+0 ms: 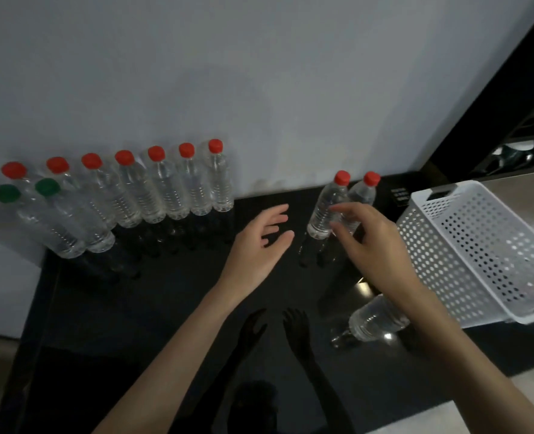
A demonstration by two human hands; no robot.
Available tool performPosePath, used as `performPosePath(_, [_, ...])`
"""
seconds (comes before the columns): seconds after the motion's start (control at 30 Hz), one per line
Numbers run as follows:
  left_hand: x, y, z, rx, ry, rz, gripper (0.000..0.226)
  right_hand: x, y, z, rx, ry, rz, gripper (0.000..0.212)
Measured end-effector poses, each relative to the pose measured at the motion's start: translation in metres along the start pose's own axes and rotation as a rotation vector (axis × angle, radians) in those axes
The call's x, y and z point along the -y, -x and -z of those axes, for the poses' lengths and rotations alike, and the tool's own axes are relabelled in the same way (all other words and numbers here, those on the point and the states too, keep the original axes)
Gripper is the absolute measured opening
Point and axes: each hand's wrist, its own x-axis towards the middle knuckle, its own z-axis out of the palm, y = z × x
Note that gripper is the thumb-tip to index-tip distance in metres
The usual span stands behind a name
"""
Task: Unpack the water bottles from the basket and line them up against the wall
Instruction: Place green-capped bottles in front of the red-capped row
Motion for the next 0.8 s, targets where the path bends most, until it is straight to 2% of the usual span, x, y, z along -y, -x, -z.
performPosePath(0.13, [-0.005,0.013,-0.06,0.064,-0.033,0.028,0.045,-0.047,0.028,0.033,0.021,0.033,-0.009,0.031])
performPosePath(0.27, [0.009,0.021,-0.116,0.175,-0.098,0.137,0.053,-0.088,0.061,0.049,0.108,0.075,-0.048,0.031])
performPosePath(0.43, [0.045,0.033,-0.174,0.326,-0.263,0.243,0.067,-0.112,0.096,0.052,0.164,0.222,-0.094,0.044])
performPosePath(0.5, [0.053,0.036,-0.192,0.362,-0.242,0.283,0.068,-0.117,0.102,0.051,0.208,0.274,-0.085,0.043])
performPosePath(0.67, [0.069,0.041,-0.219,0.301,-0.129,0.357,0.067,-0.125,0.101,0.045,0.241,0.096,-0.084,0.03])
performPosePath(0.8, [0.069,0.042,-0.217,0.258,-0.104,0.351,0.062,-0.122,0.089,0.036,0.257,0.039,-0.061,0.029])
